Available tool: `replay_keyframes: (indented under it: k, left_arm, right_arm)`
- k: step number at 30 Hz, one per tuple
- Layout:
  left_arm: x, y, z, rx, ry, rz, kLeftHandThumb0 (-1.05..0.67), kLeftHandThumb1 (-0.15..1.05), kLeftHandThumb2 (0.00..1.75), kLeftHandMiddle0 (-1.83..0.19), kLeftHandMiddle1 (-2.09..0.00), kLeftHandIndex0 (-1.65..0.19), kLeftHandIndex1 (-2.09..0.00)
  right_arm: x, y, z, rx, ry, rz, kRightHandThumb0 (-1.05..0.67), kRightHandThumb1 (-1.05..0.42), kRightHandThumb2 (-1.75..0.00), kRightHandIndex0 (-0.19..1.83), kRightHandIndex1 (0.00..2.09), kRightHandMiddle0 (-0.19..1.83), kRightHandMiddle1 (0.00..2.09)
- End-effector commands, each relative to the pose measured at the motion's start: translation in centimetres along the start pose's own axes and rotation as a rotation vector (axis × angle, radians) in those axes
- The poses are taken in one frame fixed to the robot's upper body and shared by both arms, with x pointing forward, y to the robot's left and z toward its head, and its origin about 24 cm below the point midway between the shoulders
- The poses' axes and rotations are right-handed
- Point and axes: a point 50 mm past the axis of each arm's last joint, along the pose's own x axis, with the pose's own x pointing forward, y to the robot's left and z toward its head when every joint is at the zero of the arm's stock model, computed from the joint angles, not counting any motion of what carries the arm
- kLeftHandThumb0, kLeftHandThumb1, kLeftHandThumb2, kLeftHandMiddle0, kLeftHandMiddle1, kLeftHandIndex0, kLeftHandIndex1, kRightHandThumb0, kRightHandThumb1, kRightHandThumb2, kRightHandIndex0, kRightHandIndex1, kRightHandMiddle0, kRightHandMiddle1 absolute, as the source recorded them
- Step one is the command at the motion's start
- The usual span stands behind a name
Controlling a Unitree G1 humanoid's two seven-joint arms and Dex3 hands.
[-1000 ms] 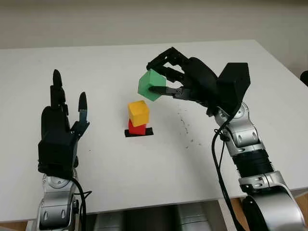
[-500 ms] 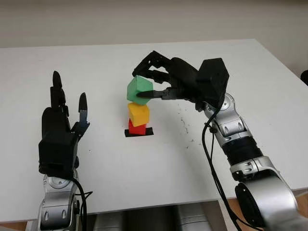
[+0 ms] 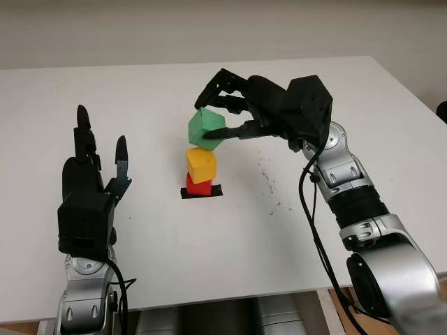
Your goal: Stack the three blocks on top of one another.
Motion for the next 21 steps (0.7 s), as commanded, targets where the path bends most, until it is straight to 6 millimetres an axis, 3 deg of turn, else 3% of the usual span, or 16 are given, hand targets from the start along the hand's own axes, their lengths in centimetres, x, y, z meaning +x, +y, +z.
replay_keyframes:
  k: [1,21]
  left_arm:
    - [-0.16,0.06,0.39,-0.001,-0.014,0.008,-0.61,1.05,0.56,0.05,-0.06,0.05,-0.05]
    - [-0.19,-0.11,0.40,-0.006,-0.021,0.010,-0.61,1.05,0.56,0.04,-0.06,0.05,-0.05]
  right_arm:
    - [0.23,-0.79,0.97,-0.028,-0.025,-0.010,-0.45,-0.93,-0.05,0.32,0.09,0.39,1.62]
    - [0.14,-0.50,0.71,-0.049,-0.014,0.022,-0.47,-0.93,-0.05,0.34,0.08,0.38,1.60]
